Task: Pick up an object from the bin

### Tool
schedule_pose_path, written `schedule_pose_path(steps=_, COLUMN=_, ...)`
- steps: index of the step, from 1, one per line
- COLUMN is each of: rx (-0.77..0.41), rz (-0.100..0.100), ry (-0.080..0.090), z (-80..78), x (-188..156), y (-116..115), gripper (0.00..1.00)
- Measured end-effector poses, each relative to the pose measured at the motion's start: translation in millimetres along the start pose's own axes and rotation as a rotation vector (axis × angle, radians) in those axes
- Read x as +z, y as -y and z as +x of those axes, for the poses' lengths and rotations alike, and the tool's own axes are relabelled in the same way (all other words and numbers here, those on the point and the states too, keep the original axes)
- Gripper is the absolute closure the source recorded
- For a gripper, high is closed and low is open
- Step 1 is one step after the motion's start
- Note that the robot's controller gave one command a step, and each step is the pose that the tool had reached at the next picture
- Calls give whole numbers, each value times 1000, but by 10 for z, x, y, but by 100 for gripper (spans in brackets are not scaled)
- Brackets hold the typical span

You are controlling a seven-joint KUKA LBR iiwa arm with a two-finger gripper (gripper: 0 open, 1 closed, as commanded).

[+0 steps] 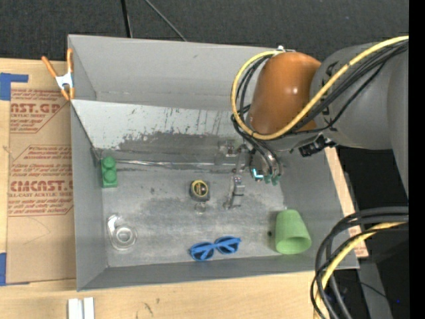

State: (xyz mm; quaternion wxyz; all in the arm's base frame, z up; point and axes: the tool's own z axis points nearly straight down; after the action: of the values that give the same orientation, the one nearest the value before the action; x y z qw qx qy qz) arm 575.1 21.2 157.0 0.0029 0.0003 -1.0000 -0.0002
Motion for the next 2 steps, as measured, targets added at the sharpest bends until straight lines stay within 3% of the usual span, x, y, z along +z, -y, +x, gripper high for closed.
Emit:
schedule_pose_path(steps=1, rx=-180, rz=0, ry=4, z=974, x=648, y=502, gripper=0)
schedule_pose_path(steps=2, rx=-345, rz=1, ry=18, z=863, x=866, y=-215, gripper=0)
